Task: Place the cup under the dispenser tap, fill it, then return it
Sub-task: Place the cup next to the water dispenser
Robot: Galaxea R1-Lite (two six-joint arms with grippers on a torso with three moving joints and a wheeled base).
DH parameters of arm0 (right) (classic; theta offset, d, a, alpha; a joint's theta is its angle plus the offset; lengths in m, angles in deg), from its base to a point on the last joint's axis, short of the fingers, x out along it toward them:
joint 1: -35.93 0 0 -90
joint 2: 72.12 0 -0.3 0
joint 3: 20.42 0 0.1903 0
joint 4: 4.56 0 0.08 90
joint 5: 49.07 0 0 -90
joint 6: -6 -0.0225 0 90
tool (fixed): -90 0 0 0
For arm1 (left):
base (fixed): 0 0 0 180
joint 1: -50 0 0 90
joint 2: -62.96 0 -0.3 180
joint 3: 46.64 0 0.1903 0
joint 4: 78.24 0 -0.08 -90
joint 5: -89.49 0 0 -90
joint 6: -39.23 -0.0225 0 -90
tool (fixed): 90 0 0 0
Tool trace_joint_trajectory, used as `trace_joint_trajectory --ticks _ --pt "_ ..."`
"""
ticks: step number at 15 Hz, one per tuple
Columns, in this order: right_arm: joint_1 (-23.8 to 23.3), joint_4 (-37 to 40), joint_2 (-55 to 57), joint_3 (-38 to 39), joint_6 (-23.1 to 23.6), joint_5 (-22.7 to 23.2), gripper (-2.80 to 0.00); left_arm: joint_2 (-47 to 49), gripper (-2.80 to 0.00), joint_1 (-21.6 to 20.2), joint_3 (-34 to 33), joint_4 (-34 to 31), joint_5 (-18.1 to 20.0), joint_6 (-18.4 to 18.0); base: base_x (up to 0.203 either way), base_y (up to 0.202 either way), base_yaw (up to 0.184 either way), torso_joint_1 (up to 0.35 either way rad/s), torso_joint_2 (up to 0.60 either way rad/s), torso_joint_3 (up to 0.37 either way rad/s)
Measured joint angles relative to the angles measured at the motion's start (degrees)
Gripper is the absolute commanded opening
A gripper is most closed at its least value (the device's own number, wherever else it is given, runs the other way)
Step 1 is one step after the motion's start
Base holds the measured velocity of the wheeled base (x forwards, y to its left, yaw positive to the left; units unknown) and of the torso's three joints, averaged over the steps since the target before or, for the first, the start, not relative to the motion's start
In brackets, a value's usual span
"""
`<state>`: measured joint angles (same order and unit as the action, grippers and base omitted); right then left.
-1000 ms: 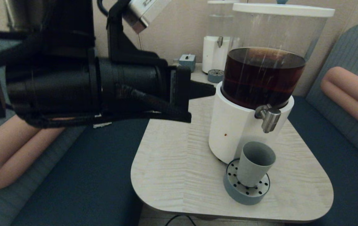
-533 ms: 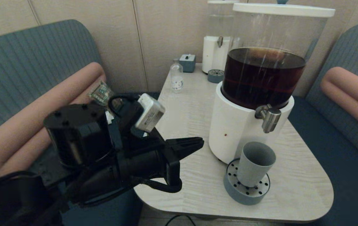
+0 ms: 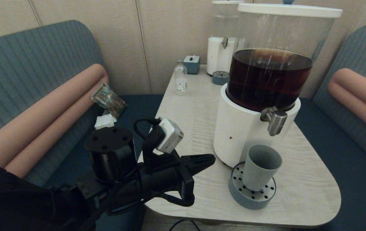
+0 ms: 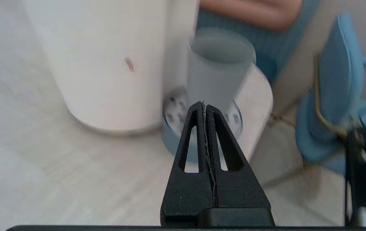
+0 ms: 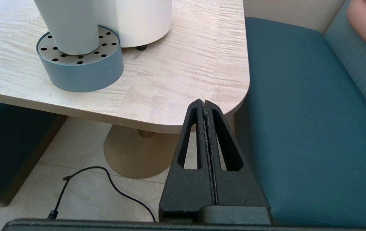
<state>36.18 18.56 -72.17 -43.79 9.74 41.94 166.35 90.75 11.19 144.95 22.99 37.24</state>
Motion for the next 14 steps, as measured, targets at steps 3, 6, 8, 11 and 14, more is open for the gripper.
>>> trace_joint_trajectory --ticks 3,6,8,11,14 --pt "0.0 0.04 0.0 0.0 0.02 0.03 -2.8 1.71 -2.8 0.28 -1.01 0.41 0.72 -0.38 0.0 0.0 0.0 0.0 0.0 0.0" --pt "0.0 0.01 0.0 0.0 0.0 0.01 -2.8 3.61 0.0 0.96 -1.23 0.52 0.99 -0.91 0.0 0.0 0.0 0.0 0.0 0.0" --pt "0.0 0.02 0.0 0.0 0.02 0.02 -2.8 4.66 0.0 1.61 -1.19 0.58 2.0 -1.5 0.0 0.0 0.0 0.0 0.0 0.0" --pt "0.0 0.0 0.0 0.0 0.0 0.02 -2.8 6.42 0.0 3.68 -0.16 0.59 2.45 -2.36 0.0 0.0 0.0 0.0 0.0 0.0" --pt "0.0 0.0 0.0 0.0 0.0 0.02 -2.8 9.27 0.0 6.22 4.02 0.75 2.27 -2.3 0.0 0.0 0.0 0.0 0.0 0.0"
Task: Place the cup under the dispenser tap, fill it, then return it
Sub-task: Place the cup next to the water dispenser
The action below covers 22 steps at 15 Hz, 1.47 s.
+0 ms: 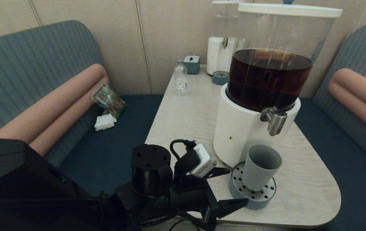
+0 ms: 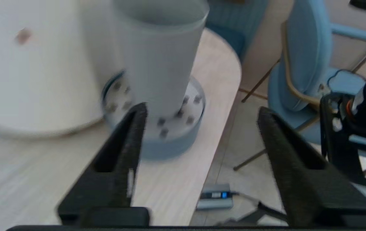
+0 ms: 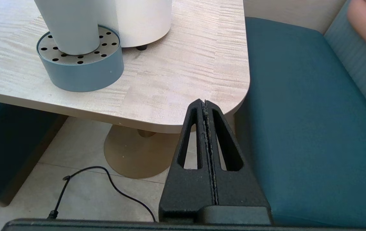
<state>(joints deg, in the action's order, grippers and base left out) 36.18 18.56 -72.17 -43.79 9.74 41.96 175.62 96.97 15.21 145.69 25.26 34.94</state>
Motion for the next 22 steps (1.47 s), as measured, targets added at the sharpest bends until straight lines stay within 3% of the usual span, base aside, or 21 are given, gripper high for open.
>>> trace_joint_trajectory --ticks 7,14,22 --pt "0.0 0.0 0.0 0.0 0.0 0.0 -2.8 8.07 0.0 1.92 8.94 -0.05 -3.6 0.02 0.0 0.0 0.0 0.0 0.0 0.0" --pt "0.0 0.02 0.0 0.0 0.0 0.0 -2.8 9.0 0.0 1.89 8.43 0.03 -6.81 0.0 0.0 0.0 0.0 0.0 0.0 0.0" --pt "0.0 0.02 0.0 0.0 -0.01 0.0 -2.8 6.68 0.0 1.64 5.14 1.84 -6.67 0.71 0.0 0.0 0.0 0.0 0.0 0.0"
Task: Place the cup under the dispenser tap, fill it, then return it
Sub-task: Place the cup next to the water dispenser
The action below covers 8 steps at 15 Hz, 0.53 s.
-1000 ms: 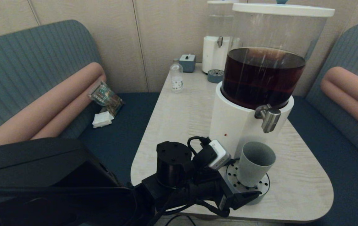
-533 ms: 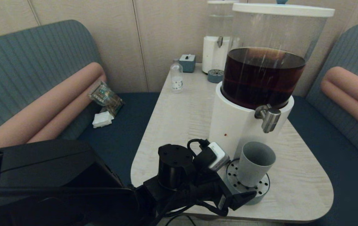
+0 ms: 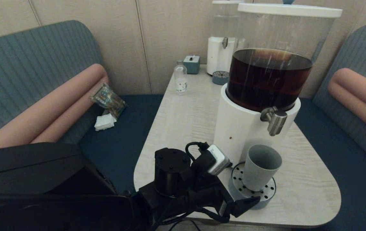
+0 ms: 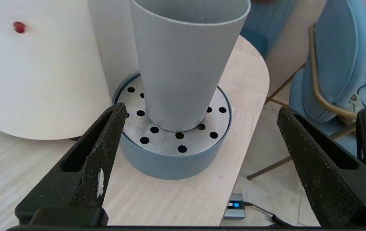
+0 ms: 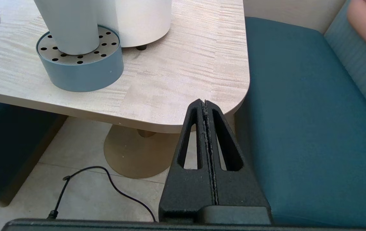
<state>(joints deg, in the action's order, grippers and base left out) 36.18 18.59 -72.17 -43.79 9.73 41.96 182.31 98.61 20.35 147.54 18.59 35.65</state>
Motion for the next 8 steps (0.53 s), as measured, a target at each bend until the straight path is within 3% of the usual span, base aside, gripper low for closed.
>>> trace_joint_trajectory --ticks 8 --pt "0.0 -0.02 0.0 0.0 0.01 0.0 -2.8 -1.45 0.0 -0.68 -0.52 0.34 -0.04 0.88 0.0 0.0 0.0 0.0 0.0 0.0"
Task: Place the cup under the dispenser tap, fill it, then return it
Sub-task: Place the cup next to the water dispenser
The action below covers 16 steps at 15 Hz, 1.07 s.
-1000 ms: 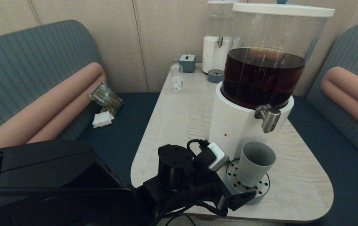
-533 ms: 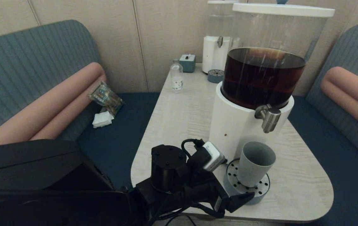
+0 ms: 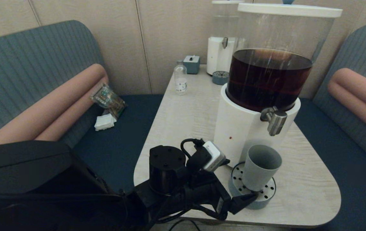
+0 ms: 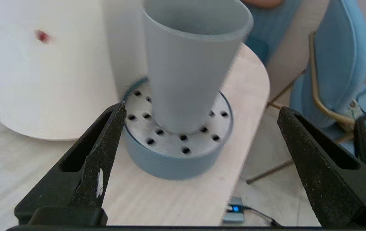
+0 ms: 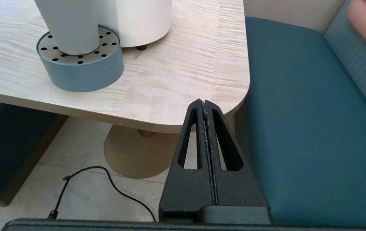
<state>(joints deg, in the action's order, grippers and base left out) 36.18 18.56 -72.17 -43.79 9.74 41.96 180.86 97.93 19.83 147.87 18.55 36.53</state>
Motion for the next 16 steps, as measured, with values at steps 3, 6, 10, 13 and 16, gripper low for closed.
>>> trace_joint_trajectory --ticks 3,6,10,13,16 --pt "0.0 0.0 0.0 0.0 0.0 0.0 -2.8 0.71 0.0 -0.61 1.71 -0.06 0.09 0.0 0.0 0.0 0.0 0.0 0.0 0.0" --pt "0.0 0.0 0.0 0.0 0.0 0.0 -2.8 2.1 0.0 -0.67 3.14 0.0 0.2 -0.02 0.0 0.0 0.0 0.0 0.0 0.0" --pt "0.0 0.02 0.0 0.0 0.0 0.0 -2.8 4.02 0.0 -0.67 5.26 -0.15 0.17 -0.01 0.0 0.0 0.0 0.0 0.0 0.0" --pt "0.0 -0.02 0.0 0.0 0.0 -0.02 -2.8 5.19 0.0 -0.65 6.96 -0.14 0.3 -0.06 0.0 0.0 0.0 0.0 0.0 0.0" --pt "0.0 0.0 0.0 0.0 0.0 -0.02 -2.8 6.13 0.0 -0.65 7.67 0.05 1.68 -0.09 0.0 0.0 0.0 0.0 0.0 0.0"
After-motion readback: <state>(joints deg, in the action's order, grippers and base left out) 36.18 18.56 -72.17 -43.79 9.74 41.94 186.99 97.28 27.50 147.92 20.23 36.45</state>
